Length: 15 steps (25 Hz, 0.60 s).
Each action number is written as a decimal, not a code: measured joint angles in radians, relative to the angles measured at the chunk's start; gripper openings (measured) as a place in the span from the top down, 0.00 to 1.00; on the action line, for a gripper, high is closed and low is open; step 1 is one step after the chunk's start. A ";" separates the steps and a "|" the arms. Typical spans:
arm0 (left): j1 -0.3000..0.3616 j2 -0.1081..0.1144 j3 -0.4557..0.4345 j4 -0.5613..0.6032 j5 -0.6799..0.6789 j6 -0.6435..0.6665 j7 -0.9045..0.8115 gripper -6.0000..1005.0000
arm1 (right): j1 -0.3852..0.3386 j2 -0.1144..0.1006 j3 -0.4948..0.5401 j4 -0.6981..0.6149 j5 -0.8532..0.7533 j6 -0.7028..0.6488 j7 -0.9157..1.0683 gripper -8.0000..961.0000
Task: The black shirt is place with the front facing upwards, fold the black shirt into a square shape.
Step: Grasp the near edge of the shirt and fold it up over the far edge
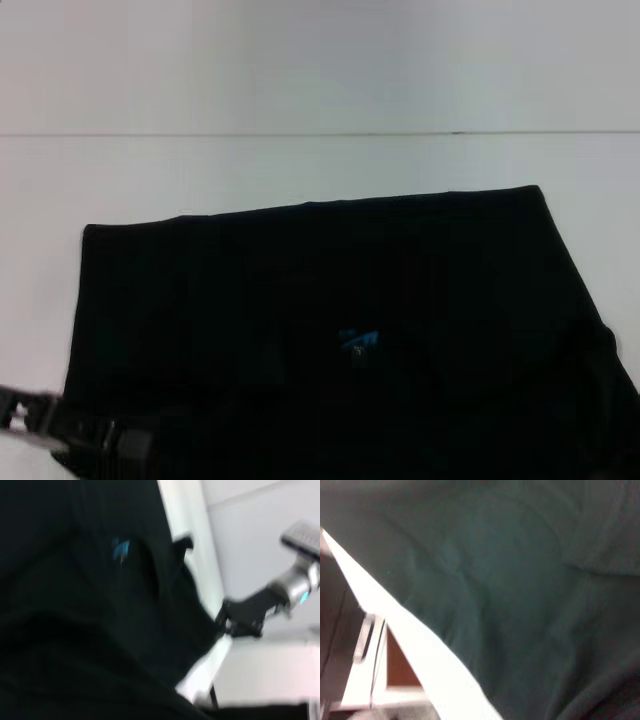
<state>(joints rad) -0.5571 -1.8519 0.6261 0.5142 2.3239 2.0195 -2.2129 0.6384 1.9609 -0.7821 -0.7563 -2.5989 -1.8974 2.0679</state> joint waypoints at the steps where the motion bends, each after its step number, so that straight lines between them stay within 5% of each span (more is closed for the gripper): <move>1: -0.001 0.002 -0.026 0.000 0.000 -0.004 0.000 0.92 | 0.006 -0.006 0.024 0.014 0.002 0.012 0.002 0.97; 8: -0.034 0.022 -0.298 0.012 -0.001 -0.202 -0.088 0.92 | 0.073 -0.067 0.305 0.141 0.040 0.282 0.161 0.97; 11: -0.048 0.016 -0.329 0.003 -0.007 -0.353 -0.110 0.91 | 0.082 -0.061 0.335 0.190 0.136 0.436 0.183 0.97; 15: -0.075 -0.015 -0.332 0.006 -0.027 -0.492 -0.094 0.91 | 0.101 -0.028 0.328 0.238 0.250 0.576 0.162 0.97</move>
<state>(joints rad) -0.6325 -1.8665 0.2942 0.5203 2.2973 1.5270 -2.3072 0.7394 1.9331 -0.4542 -0.5185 -2.3492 -1.3211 2.2301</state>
